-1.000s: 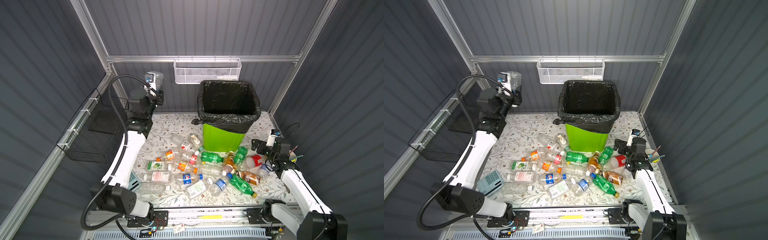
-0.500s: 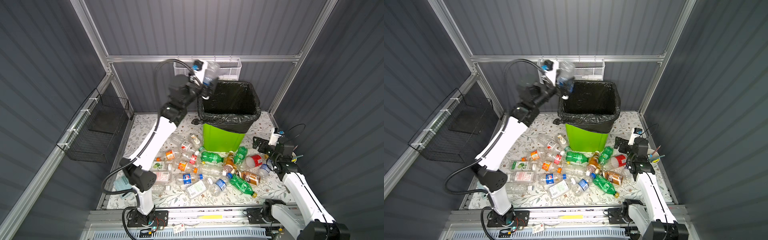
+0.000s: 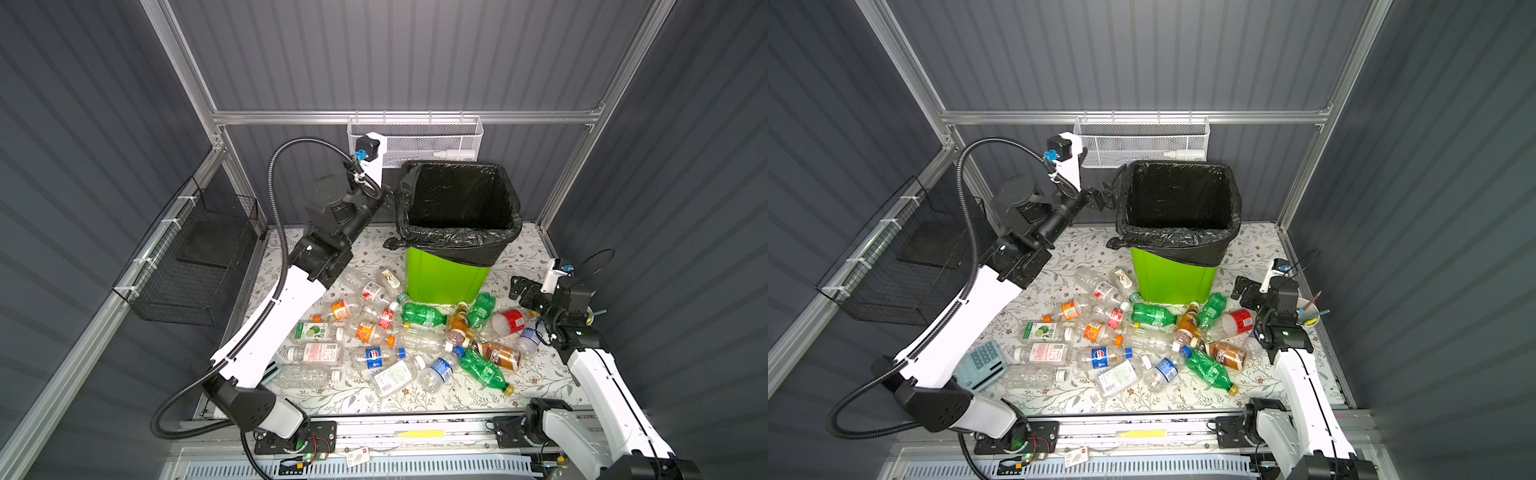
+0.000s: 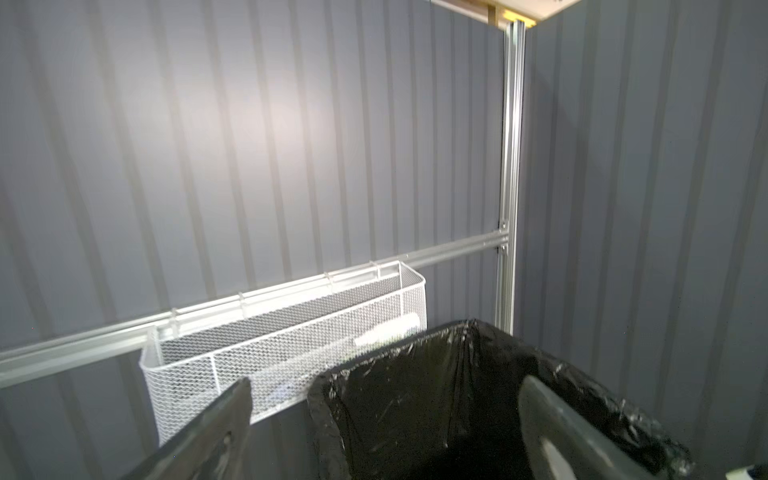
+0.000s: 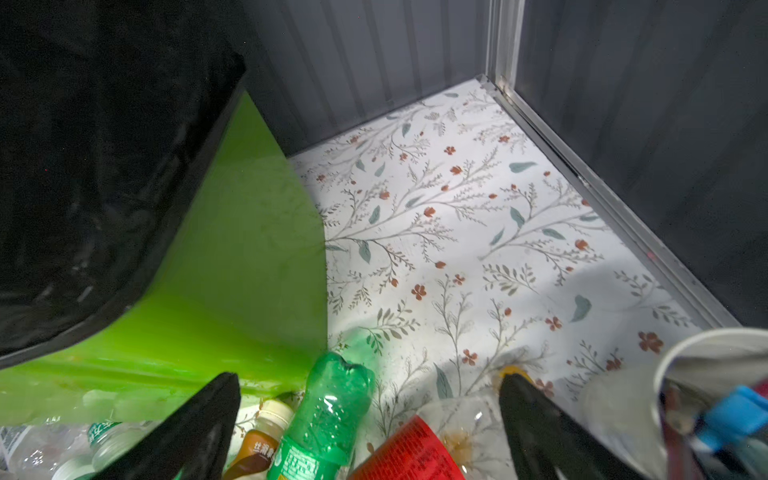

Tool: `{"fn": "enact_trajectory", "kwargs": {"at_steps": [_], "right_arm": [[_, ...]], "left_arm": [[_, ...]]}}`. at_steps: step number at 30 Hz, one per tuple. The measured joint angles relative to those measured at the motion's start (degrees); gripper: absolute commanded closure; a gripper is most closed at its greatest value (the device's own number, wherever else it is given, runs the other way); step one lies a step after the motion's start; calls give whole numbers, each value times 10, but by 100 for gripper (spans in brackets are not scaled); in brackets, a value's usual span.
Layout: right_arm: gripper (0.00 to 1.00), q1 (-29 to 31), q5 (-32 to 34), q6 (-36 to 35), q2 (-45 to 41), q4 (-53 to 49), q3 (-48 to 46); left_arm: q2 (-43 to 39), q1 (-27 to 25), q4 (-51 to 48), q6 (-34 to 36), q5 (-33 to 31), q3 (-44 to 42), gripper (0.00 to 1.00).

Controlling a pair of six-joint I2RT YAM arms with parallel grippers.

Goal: Throw the plastic bottles in the bin
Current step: 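Lift the clear bottle with the left gripper and carry it over the bin, then release the clear bottle into the bin while the right gripper descends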

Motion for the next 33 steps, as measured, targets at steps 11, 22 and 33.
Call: {"fn": "enact_trajectory", "kwargs": {"at_steps": [11,22,33], "right_arm": [[1,-2,30,72,0,-104,6],[2,-31,2,138,-6,-184,-27],[12,-72,10,165,-33,-245,-57]], "left_arm": [[-19,2,6,17,-139,-163,0],[-57,79,-39,-37,-200,-240,0],[-55,84,-73,-58,-201,-266,0]]}}
